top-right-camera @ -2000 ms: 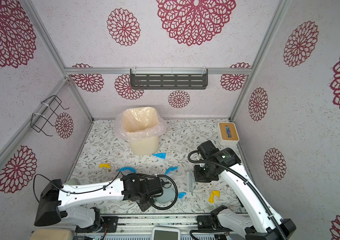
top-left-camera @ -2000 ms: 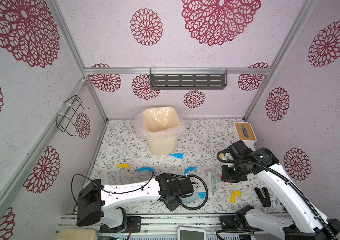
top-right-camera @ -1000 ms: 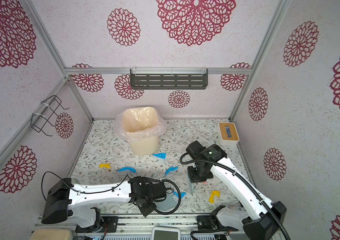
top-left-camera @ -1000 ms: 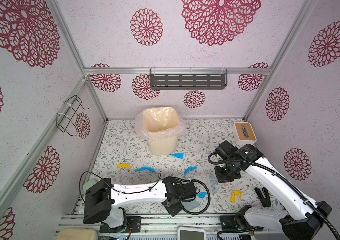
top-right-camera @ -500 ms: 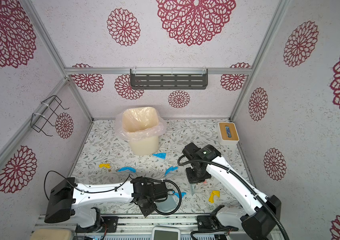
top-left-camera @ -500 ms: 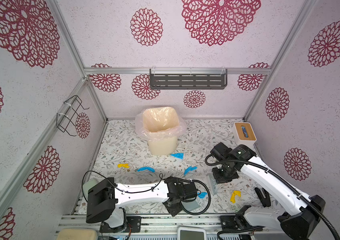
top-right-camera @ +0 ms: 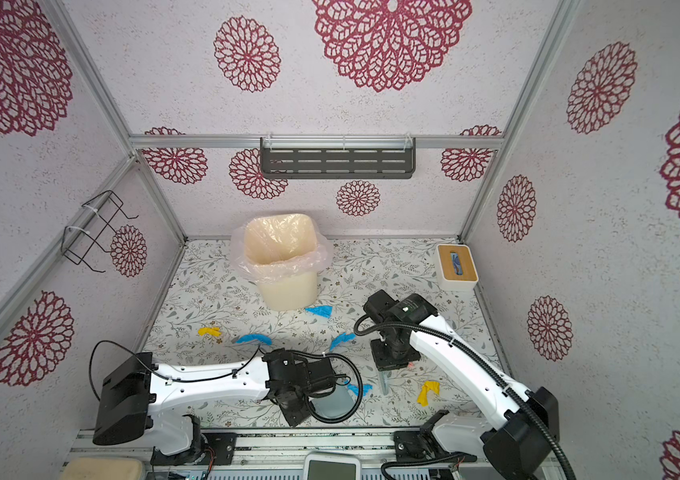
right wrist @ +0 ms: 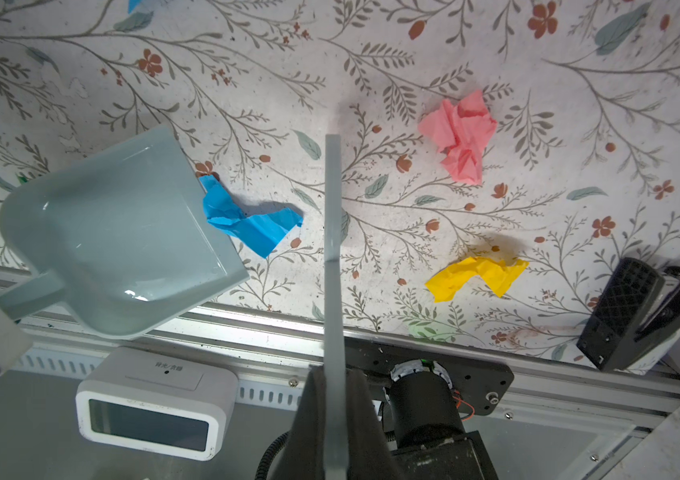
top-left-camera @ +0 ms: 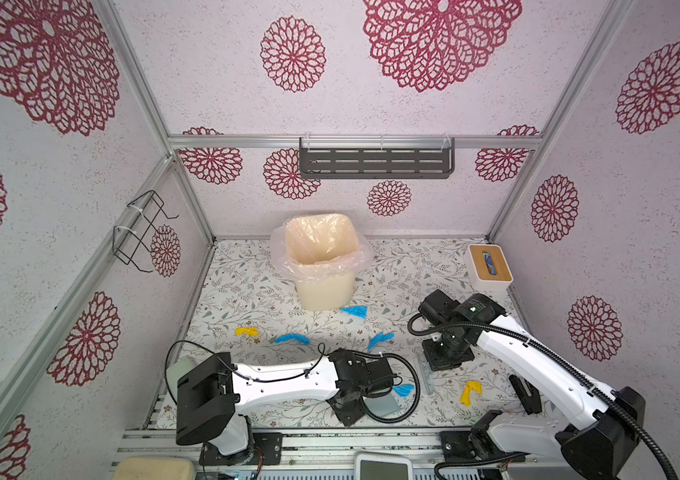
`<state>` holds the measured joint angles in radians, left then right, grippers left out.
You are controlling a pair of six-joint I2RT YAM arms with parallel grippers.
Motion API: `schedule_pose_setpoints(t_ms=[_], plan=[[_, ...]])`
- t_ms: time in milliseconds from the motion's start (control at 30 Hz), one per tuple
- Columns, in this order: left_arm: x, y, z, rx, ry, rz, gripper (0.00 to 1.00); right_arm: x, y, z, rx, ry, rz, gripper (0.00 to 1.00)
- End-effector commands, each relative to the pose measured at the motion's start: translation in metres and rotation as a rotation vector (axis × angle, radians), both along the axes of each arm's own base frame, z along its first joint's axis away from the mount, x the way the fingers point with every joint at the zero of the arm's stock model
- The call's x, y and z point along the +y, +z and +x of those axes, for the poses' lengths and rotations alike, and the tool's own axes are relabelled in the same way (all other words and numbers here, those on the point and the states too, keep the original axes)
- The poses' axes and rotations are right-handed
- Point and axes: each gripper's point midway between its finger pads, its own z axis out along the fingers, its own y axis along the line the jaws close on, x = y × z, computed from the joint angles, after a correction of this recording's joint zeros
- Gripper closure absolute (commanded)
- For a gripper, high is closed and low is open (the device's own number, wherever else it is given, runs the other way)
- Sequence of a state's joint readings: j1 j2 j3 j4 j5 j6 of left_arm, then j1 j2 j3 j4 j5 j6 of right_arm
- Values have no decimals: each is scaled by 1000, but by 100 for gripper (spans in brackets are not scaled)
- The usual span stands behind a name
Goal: Sweep away the paper scraps from the table
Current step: 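Sweep the blue paper scrap into the dustpan with the right gripper's brush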
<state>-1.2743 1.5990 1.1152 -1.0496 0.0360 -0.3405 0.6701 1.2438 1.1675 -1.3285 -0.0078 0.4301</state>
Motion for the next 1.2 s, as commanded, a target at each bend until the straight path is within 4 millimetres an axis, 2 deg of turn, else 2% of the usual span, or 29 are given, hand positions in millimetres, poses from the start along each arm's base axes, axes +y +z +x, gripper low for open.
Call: schedule_pose_setpoints(t_ms=[0,400,733,867,1000,1067,1167], plan=[[-3,-4,3,2,-23,-7,100,8,0,3,-14,-6,28,100],[-4,-9,5,38,-36,-16,100,39,-1,0,4,7,111,100],[-4,-10,4,45,-41,-19,100,88,19,-7,3,38,285,100],[-5,-10,4,45,-44,-24,100,99,29,-12,7,42,338,100],[-5,-10,4,42,-47,-27,100,99,38,-18,5,34,376,100],[-5,-9,5,37,-47,-31,100,87,38,-18,-6,19,330,100],[-5,-6,7,20,-44,-37,100,54,41,-14,-49,-15,217,100]])
